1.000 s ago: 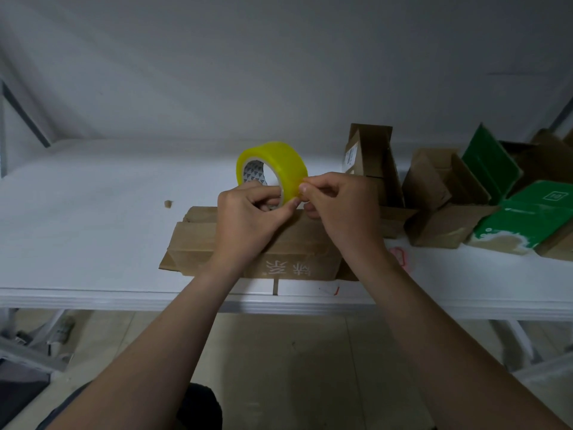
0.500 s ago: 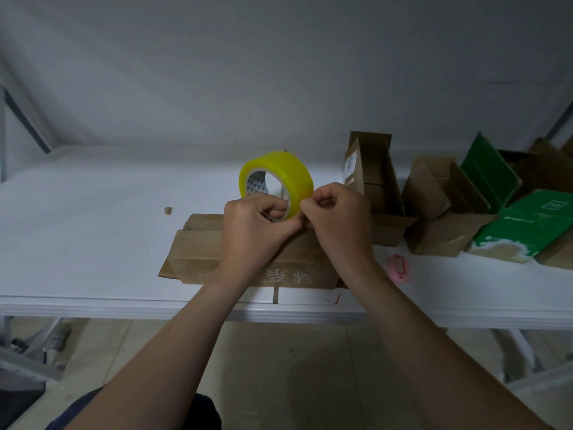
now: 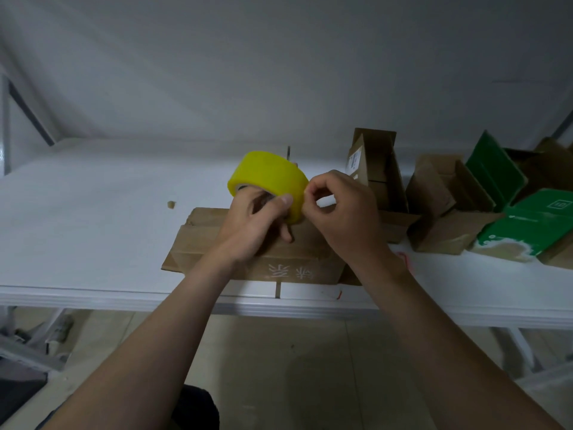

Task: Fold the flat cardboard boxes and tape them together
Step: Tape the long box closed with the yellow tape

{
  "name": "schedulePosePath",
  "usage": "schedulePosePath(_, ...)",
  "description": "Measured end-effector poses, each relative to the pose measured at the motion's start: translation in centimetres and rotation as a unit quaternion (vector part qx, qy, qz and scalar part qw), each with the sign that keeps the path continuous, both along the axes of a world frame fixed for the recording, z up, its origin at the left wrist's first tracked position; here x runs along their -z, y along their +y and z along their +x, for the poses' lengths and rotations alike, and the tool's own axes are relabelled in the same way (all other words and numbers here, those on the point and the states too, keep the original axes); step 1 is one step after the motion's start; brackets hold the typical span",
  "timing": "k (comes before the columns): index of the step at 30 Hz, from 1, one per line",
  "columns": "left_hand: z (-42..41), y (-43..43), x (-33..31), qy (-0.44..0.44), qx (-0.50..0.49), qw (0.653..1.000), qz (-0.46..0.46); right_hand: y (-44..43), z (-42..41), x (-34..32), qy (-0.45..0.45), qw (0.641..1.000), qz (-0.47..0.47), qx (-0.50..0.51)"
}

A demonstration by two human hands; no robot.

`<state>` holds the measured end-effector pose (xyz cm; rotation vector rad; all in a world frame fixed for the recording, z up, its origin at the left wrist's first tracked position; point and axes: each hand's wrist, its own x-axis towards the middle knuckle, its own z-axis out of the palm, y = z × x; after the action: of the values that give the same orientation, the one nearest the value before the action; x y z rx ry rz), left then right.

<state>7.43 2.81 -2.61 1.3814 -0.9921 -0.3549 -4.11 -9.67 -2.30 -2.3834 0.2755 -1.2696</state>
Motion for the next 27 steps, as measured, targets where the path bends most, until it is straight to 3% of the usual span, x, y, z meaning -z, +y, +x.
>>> schedulePosePath(6, -0.3, -0.4, 0.0, -0.018, -0.051, 0.999, -0.007, -0.2, -0.7, -1.0, -0.016, 0.997, 0.069, -0.014)
schedulePosePath(17, -0.4, -0.4, 0.3, -0.033, -0.07, 0.997, -0.001, -0.1, -0.5, -2.0, 0.007, 0.998, -0.056, 0.003)
schedulePosePath(27, -0.6, -0.7, 0.6, -0.006, -0.065, 0.998, 0.026, 1.3, 0.3, -0.9, -0.02, 0.999, -0.023, 0.044)
